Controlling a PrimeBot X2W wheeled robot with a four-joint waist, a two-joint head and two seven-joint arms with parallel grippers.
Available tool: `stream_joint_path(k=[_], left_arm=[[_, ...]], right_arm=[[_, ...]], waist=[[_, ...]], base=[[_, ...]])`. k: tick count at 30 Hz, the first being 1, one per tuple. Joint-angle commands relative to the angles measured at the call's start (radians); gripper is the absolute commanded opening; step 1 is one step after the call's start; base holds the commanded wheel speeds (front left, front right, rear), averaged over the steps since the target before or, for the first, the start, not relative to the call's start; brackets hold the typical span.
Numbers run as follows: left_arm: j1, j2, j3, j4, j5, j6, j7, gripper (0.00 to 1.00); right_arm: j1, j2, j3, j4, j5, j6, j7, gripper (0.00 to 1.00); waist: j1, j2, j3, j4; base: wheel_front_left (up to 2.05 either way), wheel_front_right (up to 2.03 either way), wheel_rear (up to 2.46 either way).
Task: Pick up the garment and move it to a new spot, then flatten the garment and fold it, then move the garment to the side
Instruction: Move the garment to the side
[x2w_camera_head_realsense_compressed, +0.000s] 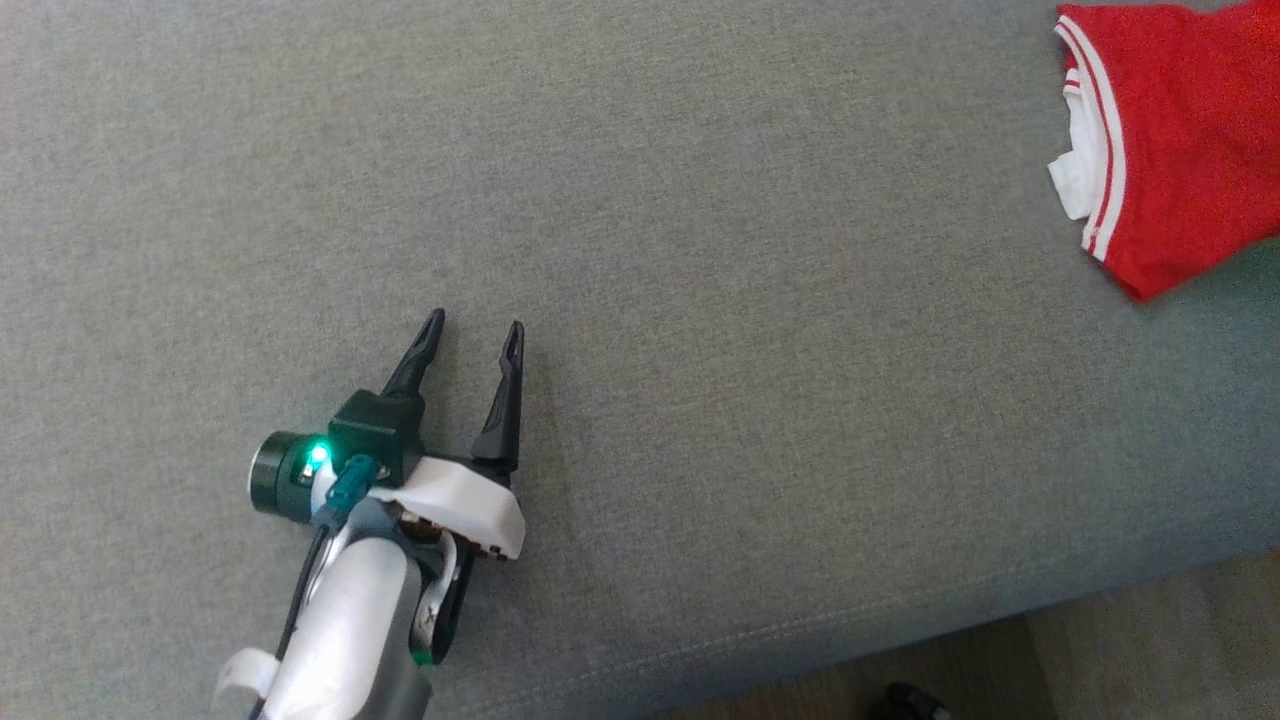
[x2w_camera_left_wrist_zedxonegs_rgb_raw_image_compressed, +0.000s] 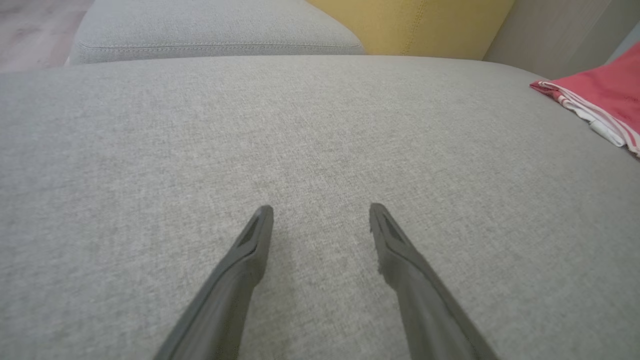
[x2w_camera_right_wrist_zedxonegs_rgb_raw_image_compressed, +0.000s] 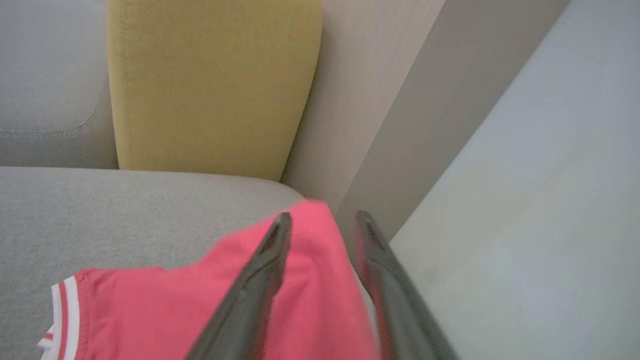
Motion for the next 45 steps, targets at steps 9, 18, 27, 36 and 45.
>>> stream_joint_path(k=[9, 18, 27, 36, 45], left_arm=[[-0.011, 0.007, 0.052, -0.033, -0.020, 0.026, -0.005, 1.00], [0.026, 0.007, 0.097, -0.046, -0.046, 0.062, -0.005, 1.00], [0.072, 0.007, 0.135, -0.048, -0.066, 0.085, -0.005, 1.00], [0.115, 0.007, 0.192, -0.050, -0.074, 0.100, -0.005, 1.00], [0.144, 0.007, 0.226, -0.046, -0.074, 0.101, -0.005, 1.00]], right_arm=[[0.015, 0.136, 0.071, -0.191, 0.019, -0.001, -0.036, 1.00], [0.202, 0.259, 0.298, -0.395, 0.253, -0.001, -0.036, 1.00], [0.387, 0.322, 0.376, -0.462, 0.372, -0.001, -0.036, 1.00], [0.527, 0.345, 0.387, -0.463, 0.415, -0.001, -0.036, 1.00], [0.596, 0.346, 0.445, -0.460, 0.496, -0.001, -0.036, 1.00]], waist=[[-0.0001, -0.0001, -0.044, 0.023], [-0.0001, -0.0001, -0.115, 0.109], [-0.0001, -0.0001, -0.174, 0.180], [-0.0001, -0.0001, -0.228, 0.217], [-0.0001, -0.0001, -0.269, 0.203]], base=[[0.00, 0.00, 0.00], [0.00, 0.00, 0.00], [0.00, 0.00, 0.00], [0.00, 0.00, 0.00], [0.00, 0.00, 0.00]])
